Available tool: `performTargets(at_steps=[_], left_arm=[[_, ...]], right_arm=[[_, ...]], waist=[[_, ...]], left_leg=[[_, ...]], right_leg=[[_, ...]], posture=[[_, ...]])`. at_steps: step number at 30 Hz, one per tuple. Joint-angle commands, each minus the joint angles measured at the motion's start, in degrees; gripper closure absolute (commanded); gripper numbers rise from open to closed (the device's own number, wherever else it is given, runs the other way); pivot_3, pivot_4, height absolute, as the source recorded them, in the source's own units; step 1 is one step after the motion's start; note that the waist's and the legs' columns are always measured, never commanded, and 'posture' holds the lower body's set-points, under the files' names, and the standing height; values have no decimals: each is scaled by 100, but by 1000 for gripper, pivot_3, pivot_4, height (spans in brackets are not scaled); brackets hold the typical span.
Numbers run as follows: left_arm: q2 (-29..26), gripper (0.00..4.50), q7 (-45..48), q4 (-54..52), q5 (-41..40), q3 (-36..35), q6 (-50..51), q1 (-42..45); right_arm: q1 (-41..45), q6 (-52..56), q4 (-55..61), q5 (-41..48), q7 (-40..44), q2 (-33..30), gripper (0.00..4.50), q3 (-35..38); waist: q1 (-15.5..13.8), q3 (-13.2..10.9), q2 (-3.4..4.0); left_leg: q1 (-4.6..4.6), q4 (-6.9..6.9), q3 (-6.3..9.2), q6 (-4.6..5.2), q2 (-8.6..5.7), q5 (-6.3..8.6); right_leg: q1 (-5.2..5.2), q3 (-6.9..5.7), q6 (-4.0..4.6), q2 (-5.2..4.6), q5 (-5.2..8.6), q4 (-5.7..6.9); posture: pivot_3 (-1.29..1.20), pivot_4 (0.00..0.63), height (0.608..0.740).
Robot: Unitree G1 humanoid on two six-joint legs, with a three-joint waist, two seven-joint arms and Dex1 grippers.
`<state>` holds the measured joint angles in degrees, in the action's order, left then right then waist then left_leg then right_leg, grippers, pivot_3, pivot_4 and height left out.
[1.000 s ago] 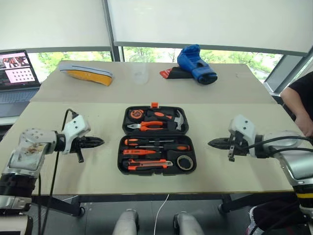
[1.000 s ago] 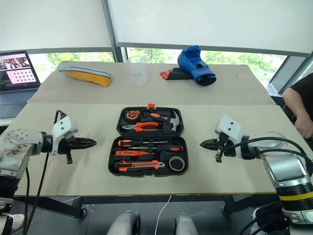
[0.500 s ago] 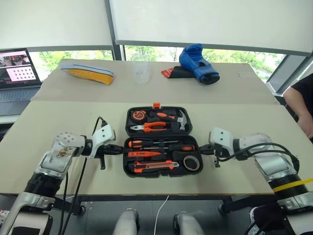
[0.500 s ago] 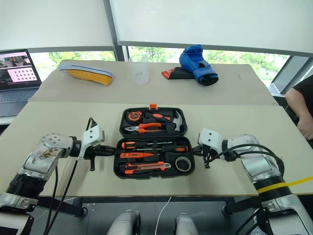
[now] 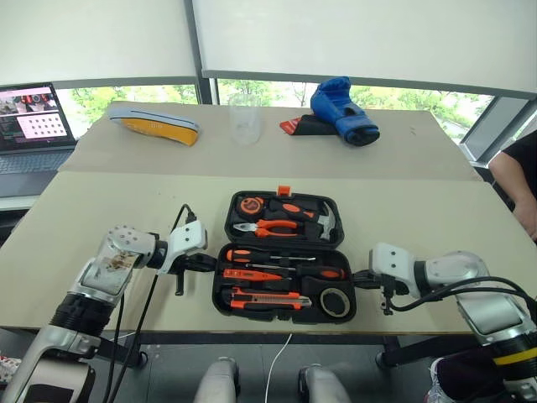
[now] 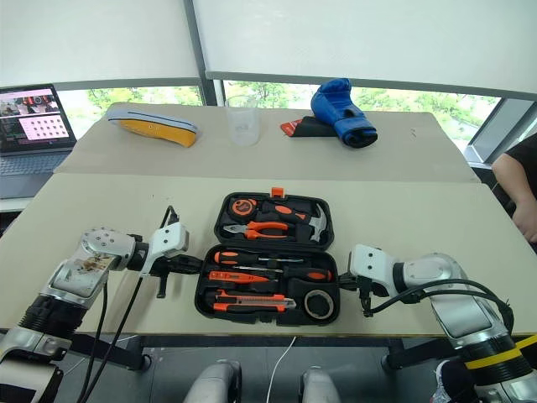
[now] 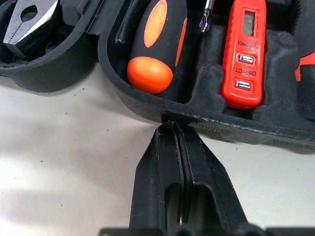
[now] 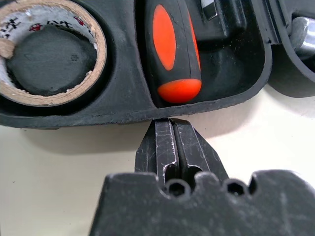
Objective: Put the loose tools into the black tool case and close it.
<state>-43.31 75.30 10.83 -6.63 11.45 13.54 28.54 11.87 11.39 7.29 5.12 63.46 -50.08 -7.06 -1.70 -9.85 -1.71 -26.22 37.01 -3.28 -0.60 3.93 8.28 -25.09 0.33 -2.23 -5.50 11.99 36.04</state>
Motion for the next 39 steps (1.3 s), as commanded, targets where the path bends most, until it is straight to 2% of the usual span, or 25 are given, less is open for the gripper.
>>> performTargets(at_steps=[1,2,3,6,9,11,13,14,17,21,25,29,30,31,36,39], left_arm=[[-610,4208,121,402,10,-330,108,-242],[-735,3930,141,478,-89,-450,273,-314],[-790,3760,98,515,-276,-605,694,-279],[-735,2741,-164,662,-591,-857,1762,48],[-389,1585,-506,1032,-986,-1155,2913,744],[-119,1050,-747,1248,-1230,-1300,3672,1250],[279,335,-1121,1391,-1237,-1293,3925,1659],[488,77,-1381,1464,-1199,-1324,3860,1811],[970,77,-2051,2014,-1281,-1597,4365,2392],[1273,77,-2125,2328,-1253,-1435,4370,2696],[1397,77,-2260,2572,-1143,-1380,4195,2781],[1344,1100,-2132,2532,-1103,-1258,4068,2658],[1308,1474,-2058,2431,-1072,-1178,3979,2563],[1289,1804,-2033,2367,-1069,-1142,3954,2497],[1246,3680,-2011,2288,-1083,-1107,3935,2377],[1221,4500,-1959,2170,-1105,-1079,3941,2289]], right_arm=[[-369,451,644,285,-262,-309,3894,936],[-450,727,824,458,-356,-302,3768,1173],[-505,1102,988,681,-443,-267,3387,1420],[-399,2166,1329,1368,-680,-103,2419,1869],[319,3568,1498,2319,-1140,283,1240,2122],[840,4171,1320,2545,-1492,526,728,2064],[1421,4538,860,2495,-1984,909,16,1923],[1653,4622,615,2389,-2225,1075,0,1839],[2103,4840,-58,2193,-2593,1351,0,1608],[2611,4807,-1013,1939,-2922,1649,0,1323],[2923,4760,-1614,1857,-3008,1866,0,1228],[2950,4587,-1883,1674,-2992,1941,0,1017],[2907,4563,-1901,1647,-2994,1966,501,971],[2873,4595,-1894,1649,-3002,1992,640,947],[2816,4666,-1681,1626,-2960,2050,2409,823],[2824,4653,-1670,1587,-2950,2044,3414,747]], waist=[[9,0,0],[62,2,0],[110,3,1],[168,2,0],[166,-3,-9],[167,-5,-15],[150,-9,-27],[144,-7,-31],[113,-5,-34],[183,-5,-34],[245,-5,-34],[252,-5,-34],[254,-5,-34],[254,-5,-34],[236,-5,-34],[239,-5,-33]], left_leg=[[0,-1,-1,0,0,0],[1,-1,-1,0,2,0],[10,-5,-3,0,5,0],[41,-14,-2,0,9,1],[69,-15,1,-31,9,19],[68,-15,1,-44,7,27],[65,-8,4,-42,6,26],[61,-8,5,-41,4,25],[75,-3,5,-39,-3,24],[60,-10,4,14,-7,-8],[-10,-20,8,24,-13,4],[-19,-27,11,30,-13,8],[-19,-27,10,30,-15,8],[-19,-26,10,30,-15,8],[-10,-19,11,26,-13,4],[0,-16,11,23,-14,2]], right_leg=[[-2,3,0,0,0,0],[-2,4,0,3,0,0],[-2,10,2,8,1,1],[5,25,10,23,-2,12],[24,24,11,22,-9,16],[28,26,10,22,-14,13],[33,24,8,22,-20,10],[36,25,7,23,-23,6],[70,28,6,21,-27,-1],[63,44,-8,31,-16,0],[-6,50,-2,35,-26,9],[-14,48,-3,37,-26,7],[-13,48,-4,36,-26,6],[-12,48,-4,35,-26,6],[-4,48,-6,35,-28,8],[7,48,-13,33,-31,6]], posture=[[0,150,740],[0,150,740],[0,150,740],[0,150,740],[0,150,740],[0,150,740],[0,150,740],[0,150,740],[0,150,740],[0,150,740],[0,150,740],[0,150,740],[0,150,740],[0,150,740],[0,150,740],[0,150,740]])
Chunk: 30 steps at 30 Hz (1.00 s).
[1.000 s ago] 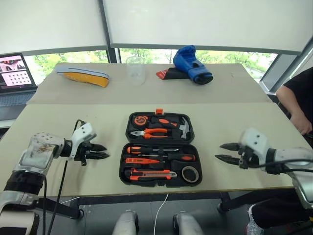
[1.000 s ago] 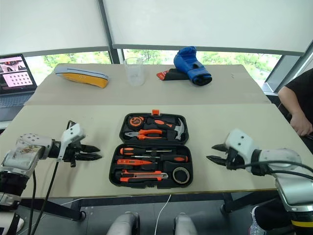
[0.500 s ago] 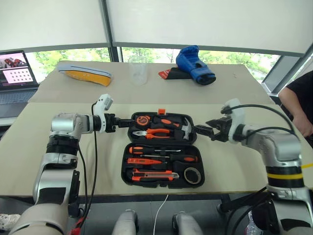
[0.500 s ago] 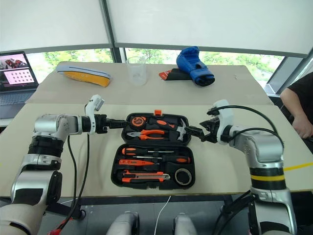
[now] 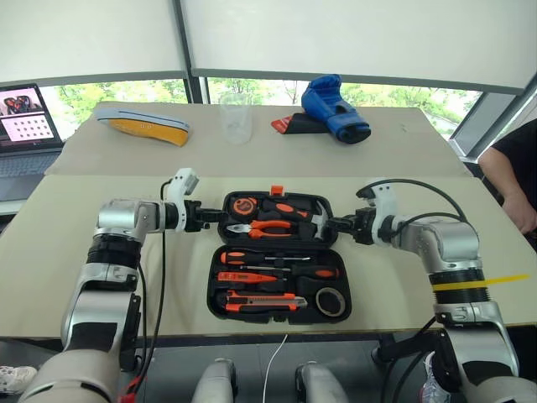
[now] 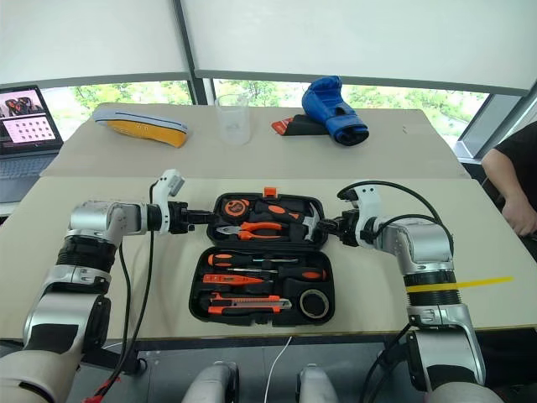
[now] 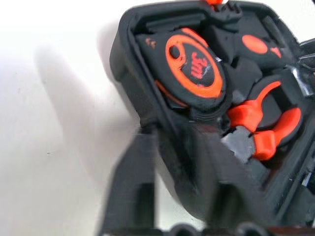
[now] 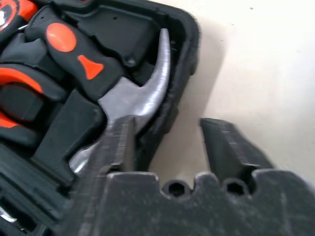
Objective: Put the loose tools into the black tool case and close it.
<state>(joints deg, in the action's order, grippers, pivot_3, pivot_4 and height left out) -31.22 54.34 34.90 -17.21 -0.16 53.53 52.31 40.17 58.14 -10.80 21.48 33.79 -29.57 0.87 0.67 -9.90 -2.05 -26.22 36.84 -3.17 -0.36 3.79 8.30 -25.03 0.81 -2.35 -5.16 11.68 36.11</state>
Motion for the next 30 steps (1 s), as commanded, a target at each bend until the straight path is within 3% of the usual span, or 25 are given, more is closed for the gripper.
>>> performTargets(at_steps=[1,3,9,19,24,30], left_arm=[[11,4500,148,-273,-63,78,-52,-109],[10,4500,151,-317,-78,68,-51,-135],[20,4500,189,-477,-112,25,-212,-255],[497,4500,-814,-48,-147,-823,-1841,469],[493,4500,-519,-882,-62,-570,-2507,23],[430,4500,-689,-1682,631,34,-3618,-1138]], right_arm=[[-5,-27,132,-54,13,-8,3721,-55],[14,-24,105,-53,-9,2,4456,-39],[208,-172,78,66,-186,164,4456,315],[538,-1964,149,-586,-749,330,4456,463],[-21,-2774,493,-845,-961,308,4456,486],[-1103,-3647,849,-1256,-1180,429,4456,316]], waist=[[2,1,0],[9,3,-1],[15,5,-2],[-14,0,-3],[3,-3,-2],[-5,1,-1]], left_leg=[[1,0,0,-1,1,-1],[7,0,0,-1,2,-2],[10,1,0,-1,2,-2],[-22,1,-1,-2,0,-25],[-28,-8,-5,-2,-2,-25],[-38,-22,-7,0,-4,-7]], right_leg=[[0,0,0,0,0,0],[4,0,1,1,-1,0],[8,1,4,1,-4,0],[-20,1,-26,0,-26,-6],[-20,4,-7,-1,-36,-19],[-20,4,-13,-2,-31,-36]], posture=[[0,150,740],[0,150,740],[0,150,740],[0,150,740],[0,150,740],[0,150,740]])
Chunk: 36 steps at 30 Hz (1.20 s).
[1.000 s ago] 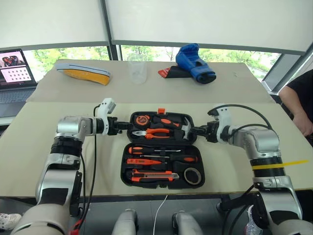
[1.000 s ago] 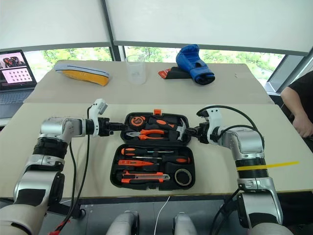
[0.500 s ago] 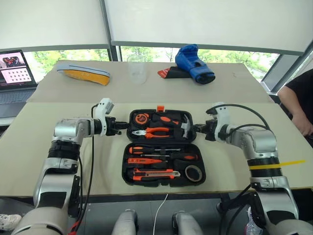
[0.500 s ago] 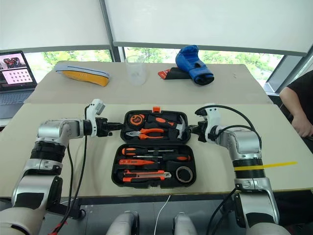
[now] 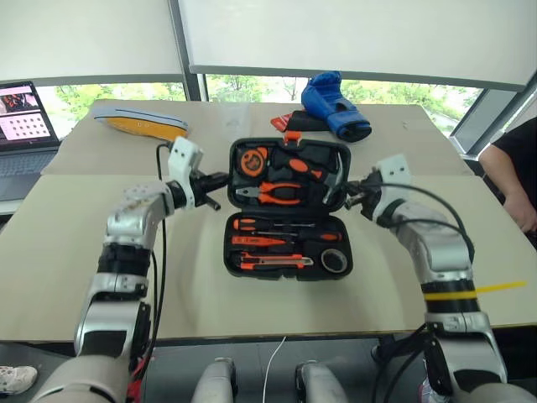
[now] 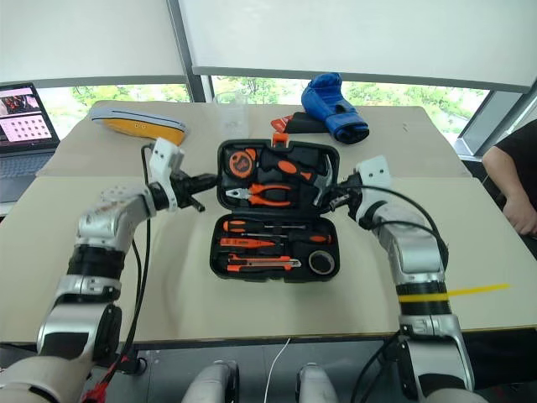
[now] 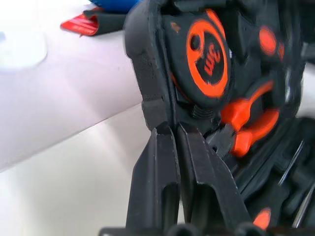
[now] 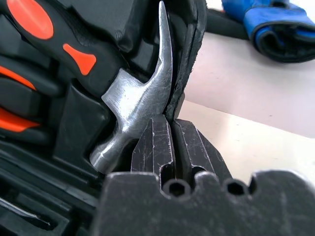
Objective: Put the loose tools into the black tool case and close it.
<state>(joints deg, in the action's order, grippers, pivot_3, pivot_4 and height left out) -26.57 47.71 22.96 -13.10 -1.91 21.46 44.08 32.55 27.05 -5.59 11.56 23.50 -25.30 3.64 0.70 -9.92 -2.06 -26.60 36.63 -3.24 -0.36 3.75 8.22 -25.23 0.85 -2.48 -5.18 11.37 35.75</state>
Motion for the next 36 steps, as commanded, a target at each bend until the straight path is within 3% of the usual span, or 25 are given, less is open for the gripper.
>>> performTargets(at_steps=[1,7,11,13,14,15,17,19,21,24,26,28,31,32,33,36], left_arm=[[-26,4500,-165,-608,265,182,-485,-477],[-69,4500,-791,-1276,321,-43,-600,-1311],[-133,4500,-904,-1763,214,-122,-470,-1844],[-259,3813,-774,-2101,145,-146,-450,-2235],[-361,3688,-677,-2278,107,-183,-468,-2472],[-447,3158,-649,-2424,68,-250,-435,-2662],[-685,2509,-570,-2705,-188,-526,-93,-2928],[-1090,1558,-245,-2980,-966,-1083,832,-3015],[-1660,1124,315,-2972,-1575,-1505,1534,-3031],[-2310,95,918,-2333,-1488,-1282,1509,-2763],[-2350,95,1002,-1585,-899,-739,868,-2243],[-2147,8,970,-801,-421,-297,296,-1583],[-1580,788,1003,397,267,375,-722,-462],[-1400,1328,1014,751,439,541,-984,-164],[-1238,1704,1042,1074,565,661,-1215,77],[-633,2739,1092,2151,971,1023,-2136,763]], right_arm=[[-559,-815,425,-338,-198,31,4456,12],[-1603,-2142,1001,-836,-332,29,4456,-169],[-2249,-2912,1207,-1332,-214,-272,4456,-333],[-2613,-3222,1343,-1345,-51,-462,4500,-282],[-2836,-3380,1455,-1232,103,-569,4500,-208],[-3031,-3491,1576,-1138,221,-660,3751,-133],[-3355,-3157,1970,-956,298,-800,3263,148],[-3606,-2222,2736,-16,629,-1034,2458,659],[-3831,-1288,3399,1109,1149,-1495,2458,1245],[-4435,-429,3953,2153,2096,-2268,2458,1810],[-4861,-341,4137,2231,2590,-2604,2458,1786],[-5153,-443,4208,1994,2861,-2797,2969,1546],[-5236,-794,4218,1346,3042,-2956,3873,846],[-5171,-867,4199,1164,3046,-2968,4318,642],[-5085,-900,4174,1027,3037,-2961,4500,478],[-4573,-866,4038,742,2947,-2838,4500,-13]], waist=[[-18,3,1],[20,20,7],[40,30,20],[34,47,31],[35,51,36],[35,52,37],[20,46,33],[3,40,32],[4,28,32],[-8,30,31],[-89,40,32],[-170,44,40],[-194,40,31],[-195,38,23],[-194,35,16],[-167,33,5]], left_leg=[[7,-1,0,2,0,4],[47,0,-3,1,1,4],[132,-3,-8,-6,14,9],[143,-6,-11,-44,14,31],[144,-6,-11,-45,14,32],[144,-6,-12,-45,14,32],[142,-9,-12,-45,16,32],[131,-8,-13,-49,16,34],[129,-8,-13,-53,16,36],[138,-12,-11,-58,18,39],[171,-24,-4,-63,14,43],[178,-59,1,-67,11,45],[137,-52,-5,-66,7,44],[123,-33,-6,-65,9,44],[111,-16,-7,-64,9,43],[68,17,-12,-63,8,43]], right_leg=[[7,0,-1,-1,1,2],[38,0,-4,-2,13,-4],[106,-1,16,0,67,2],[110,-1,22,-4,73,5],[110,-1,22,-5,73,5],[107,0,22,-5,73,6],[100,-1,27,-5,75,10],[90,-1,29,-11,73,13],[87,-2,31,-13,70,12],[89,-4,35,-15,69,11],[97,-16,38,-22,73,-9],[108,-27,38,-25,73,-68],[96,-32,37,-31,71,-90],[96,-34,34,-30,69,-90],[96,-33,27,-29,65,-89],[93,-27,12,-27,55,-86]], posture=[[0,150,740],[0,150,740],[0,150,740],[0,150,740],[0,150,740],[0,150,740],[0,150,740],[0,150,740],[0,150,740],[0,150,740],[0,150,740],[0,150,740],[0,150,740],[0,150,740],[0,150,740],[0,150,740]])
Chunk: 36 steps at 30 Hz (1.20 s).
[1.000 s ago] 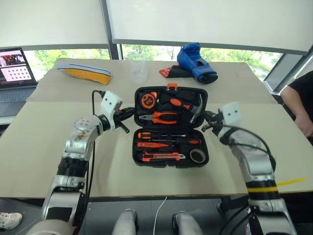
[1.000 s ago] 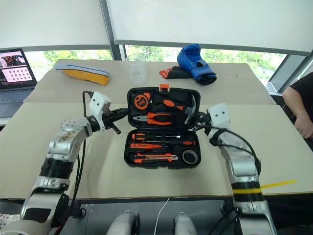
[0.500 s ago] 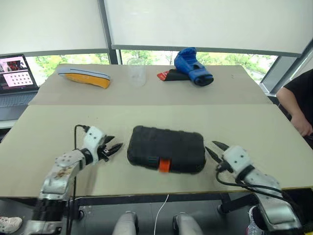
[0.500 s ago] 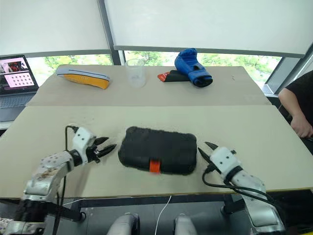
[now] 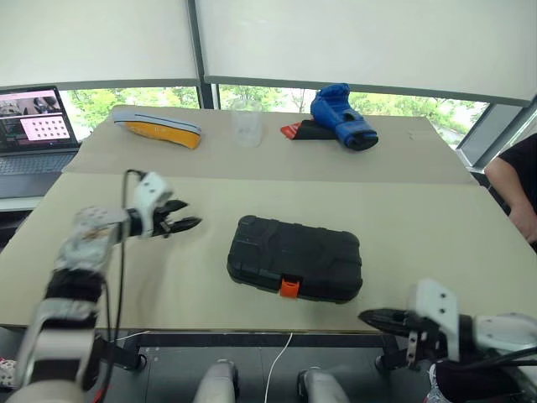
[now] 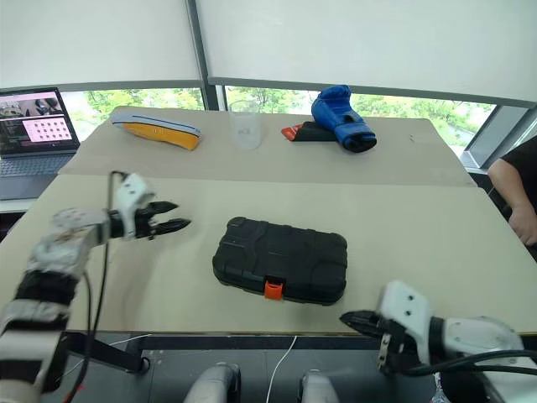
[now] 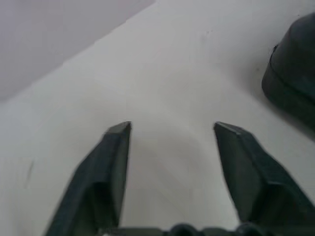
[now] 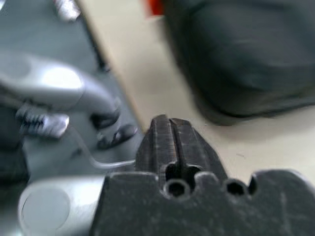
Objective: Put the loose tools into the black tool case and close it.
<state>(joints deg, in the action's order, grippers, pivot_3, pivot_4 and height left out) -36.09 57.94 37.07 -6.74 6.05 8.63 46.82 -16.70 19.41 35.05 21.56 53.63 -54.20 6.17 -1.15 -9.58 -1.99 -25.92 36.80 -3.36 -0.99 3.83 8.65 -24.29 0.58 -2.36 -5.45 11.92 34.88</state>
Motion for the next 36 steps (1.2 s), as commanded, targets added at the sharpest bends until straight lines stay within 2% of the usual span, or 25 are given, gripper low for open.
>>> performTargets(at_steps=[1,3,5,9,12,15,17,20,24,28,34,36], left_arm=[[521,3204,86,1055,420,300,-1105,683],[924,3837,127,1559,574,438,-1502,989],[1228,4457,266,1915,794,644,-1783,1172],[1346,4457,1166,2073,867,804,-1686,1219],[1125,4457,2415,1467,669,912,-1525,898],[954,4457,2982,780,462,880,-1153,644],[849,4457,2837,441,382,678,-1001,659],[823,4457,2811,173,23,313,-234,1076],[1037,4457,3051,-598,-290,445,512,1118],[1501,4457,2878,-888,49,998,42,873],[2112,4457,2100,-257,827,1668,-876,730],[1899,4457,1724,213,1525,2114,-1957,617]], right_arm=[[503,-116,-77,-350,-62,78,4500,-406],[760,-159,-185,-539,-3,99,4500,-669],[1125,-91,-328,-717,-63,186,4500,-899],[1758,281,-885,-1079,-571,412,4500,-882],[2111,345,-1395,-1099,-910,584,4500,-522],[2258,420,-1619,-1051,-1061,686,4500,-295],[2111,524,-1492,-878,-978,672,4500,-78],[1708,853,-965,-303,-823,739,4500,364],[1136,1013,-502,-92,-700,692,4500,552],[791,951,-322,-157,-711,742,4500,447],[868,929,-299,-278,-858,901,4500,92],[1009,976,-324,-304,-934,983,4500,-70]], waist=[[31,0,-2],[35,0,-3],[38,-1,-5],[52,-3,-6],[49,-3,-6],[49,-3,-6],[18,-4,-7],[-17,-5,-7],[-24,-2,-4],[-22,3,5],[47,2,3],[52,4,6]], left_leg=[[-9,5,-1,1,-1,-1],[-18,8,0,5,-2,-1],[-27,5,9,56,2,-25],[-31,2,10,61,2,-12],[-33,5,7,61,0,-12],[-31,8,3,61,-2,-13],[-32,8,8,62,0,-13],[-38,9,11,63,0,-14],[-38,18,14,63,-2,-14],[-19,19,14,63,-8,-14],[-11,27,19,70,-3,-18],[4,26,19,69,-4,-18]], right_leg=[[-4,5,-8,3,-8,3],[-10,8,-14,8,-12,9],[-17,9,-9,22,-1,14],[-23,15,-13,29,-8,23],[-22,16,-8,25,-3,16],[-20,18,-3,19,-2,17],[-20,15,-1,23,0,23],[-21,15,-3,23,0,25],[-11,16,-19,23,-2,22],[7,20,-29,20,14,23],[4,23,-18,30,-3,31],[14,24,-17,28,-3,33]], posture=[[0,150,740],[0,150,740],[0,150,740],[0,150,740],[0,150,740],[0,150,740],[0,150,740],[0,150,740],[0,150,740],[0,150,740],[0,150,740],[0,150,740]])
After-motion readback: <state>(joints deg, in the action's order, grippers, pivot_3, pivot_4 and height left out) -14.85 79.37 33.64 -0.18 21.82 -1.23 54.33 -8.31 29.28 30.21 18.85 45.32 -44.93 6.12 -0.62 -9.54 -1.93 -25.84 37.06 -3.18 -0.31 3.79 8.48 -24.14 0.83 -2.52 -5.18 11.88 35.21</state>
